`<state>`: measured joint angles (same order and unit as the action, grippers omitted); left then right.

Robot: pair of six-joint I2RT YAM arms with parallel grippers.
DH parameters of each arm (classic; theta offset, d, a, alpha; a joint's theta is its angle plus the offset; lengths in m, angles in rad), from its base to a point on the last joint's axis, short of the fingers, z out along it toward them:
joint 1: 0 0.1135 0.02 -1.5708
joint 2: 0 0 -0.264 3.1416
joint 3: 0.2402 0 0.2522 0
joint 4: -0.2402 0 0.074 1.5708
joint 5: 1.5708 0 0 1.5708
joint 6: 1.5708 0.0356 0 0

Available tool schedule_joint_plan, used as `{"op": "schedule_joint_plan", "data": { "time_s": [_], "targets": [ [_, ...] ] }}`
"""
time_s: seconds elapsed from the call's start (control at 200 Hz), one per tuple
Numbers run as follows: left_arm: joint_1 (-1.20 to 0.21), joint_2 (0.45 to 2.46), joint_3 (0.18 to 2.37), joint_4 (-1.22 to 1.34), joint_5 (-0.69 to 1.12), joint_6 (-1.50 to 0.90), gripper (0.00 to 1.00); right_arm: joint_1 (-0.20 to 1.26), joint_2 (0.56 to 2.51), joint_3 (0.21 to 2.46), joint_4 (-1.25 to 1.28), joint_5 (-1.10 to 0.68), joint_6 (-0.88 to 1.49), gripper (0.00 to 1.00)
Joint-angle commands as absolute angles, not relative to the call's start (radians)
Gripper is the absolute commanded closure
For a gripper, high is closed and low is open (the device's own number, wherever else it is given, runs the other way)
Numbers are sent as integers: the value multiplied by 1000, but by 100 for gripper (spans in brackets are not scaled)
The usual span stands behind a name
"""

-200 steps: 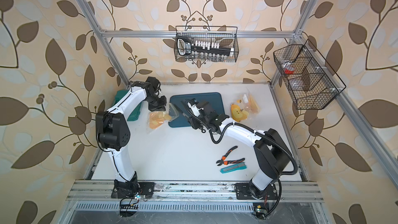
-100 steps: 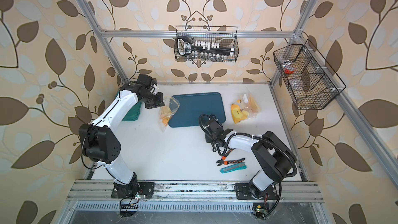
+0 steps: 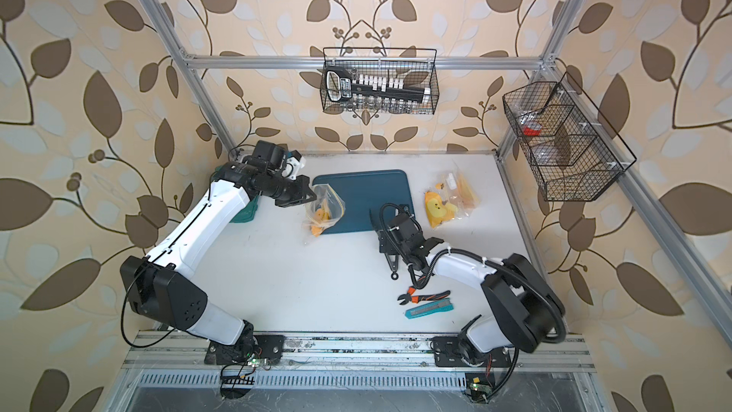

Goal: Put the cookies into a resealable bag to prevent moisture
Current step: Place the clamp at the center of the board, then place the ziploc bag at the center of the board.

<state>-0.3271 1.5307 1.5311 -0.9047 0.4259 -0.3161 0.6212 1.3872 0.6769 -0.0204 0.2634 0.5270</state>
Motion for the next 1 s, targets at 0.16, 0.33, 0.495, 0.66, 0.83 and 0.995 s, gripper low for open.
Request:
{"op": "schedule_joint_plan", "data": {
  "time_s": [0.16,0.33,0.495,0.66,0.83,0.995],
  "targets": [
    [-489,1556,1487,-937,394,-276,100,614,1207,651,10,313,409,8],
    [-489,1651,1494,-952,363,-284,100,601,1260,663,15,123,371,10],
    [-489,1669,1494,-946,327,-297,100,605,1350,660,65,-99,393,18],
    [-487,1646,1488,-953,260,-312,76,614,1385,646,37,-117,446,27],
    [-483,1584,1461,-931,236,-329,47,689,1422,655,-18,-146,436,42],
    [-482,1449,1393,-870,255,-346,21,751,1448,622,20,-147,495,55]
  ]
}}
